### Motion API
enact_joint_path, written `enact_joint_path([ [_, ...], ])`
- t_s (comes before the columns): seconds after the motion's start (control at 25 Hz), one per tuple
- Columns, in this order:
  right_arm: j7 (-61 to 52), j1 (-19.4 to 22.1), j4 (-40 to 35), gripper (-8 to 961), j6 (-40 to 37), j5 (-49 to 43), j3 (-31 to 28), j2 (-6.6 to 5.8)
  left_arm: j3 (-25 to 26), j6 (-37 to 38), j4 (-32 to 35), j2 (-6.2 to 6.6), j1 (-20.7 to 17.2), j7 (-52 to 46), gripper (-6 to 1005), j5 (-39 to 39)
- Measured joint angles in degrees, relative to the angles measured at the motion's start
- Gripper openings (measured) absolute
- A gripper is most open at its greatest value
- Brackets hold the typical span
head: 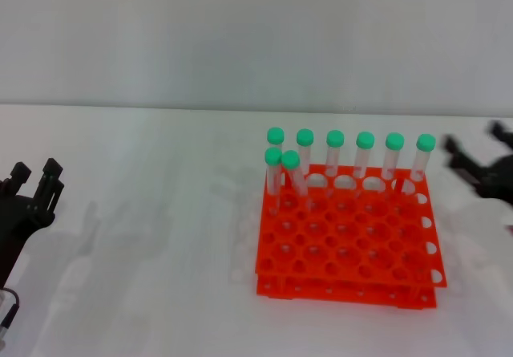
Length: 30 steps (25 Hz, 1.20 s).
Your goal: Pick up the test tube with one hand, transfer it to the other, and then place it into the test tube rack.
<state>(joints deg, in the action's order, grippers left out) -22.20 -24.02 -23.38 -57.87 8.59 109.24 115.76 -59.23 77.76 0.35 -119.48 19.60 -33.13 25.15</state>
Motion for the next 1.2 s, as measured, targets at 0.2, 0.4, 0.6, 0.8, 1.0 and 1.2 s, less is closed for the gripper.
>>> enact_joint_path([
  [0.2, 9.95, 1.87, 3.97, 808, -0.58, 3.8, -6.51, 0.49, 0.0, 0.0, -0.1, -0.16, 0.68, 1.2, 542, -2.06],
  [0.4, 12.03, 1.57, 6.99, 808, -0.37, 8.97, -6.47, 0.48, 0.0, -0.17, -0.58, -0.42, 1.62, 2.68, 707, -5.15],
  [0.6, 11.75, 1.56, 7.75, 808, -0.34, 9.96, -6.78, 0.46, 0.0, -3.69, -0.64, -0.43, 3.16, 2.68, 814, -8.39],
  [0.8, 11.51, 1.82, 7.77, 808, -0.35, 9.99, -6.49, 0.44, 0.0, -4.72, -0.64, -0.42, 3.69, 2.51, 880, -9.54],
  [1.0, 11.46, 2.34, 7.94, 808, -0.26, 10.03, -6.33, 0.43, 0.0, -4.88, -0.54, -0.41, 4.19, 2.3, 881, -9.86],
  [1.2, 11.4, 2.39, 8.24, 808, 0.09, 10.05, -5.59, 0.43, 0.0, -5.05, -0.56, -0.4, 4.76, 2.28, 880, -9.94],
])
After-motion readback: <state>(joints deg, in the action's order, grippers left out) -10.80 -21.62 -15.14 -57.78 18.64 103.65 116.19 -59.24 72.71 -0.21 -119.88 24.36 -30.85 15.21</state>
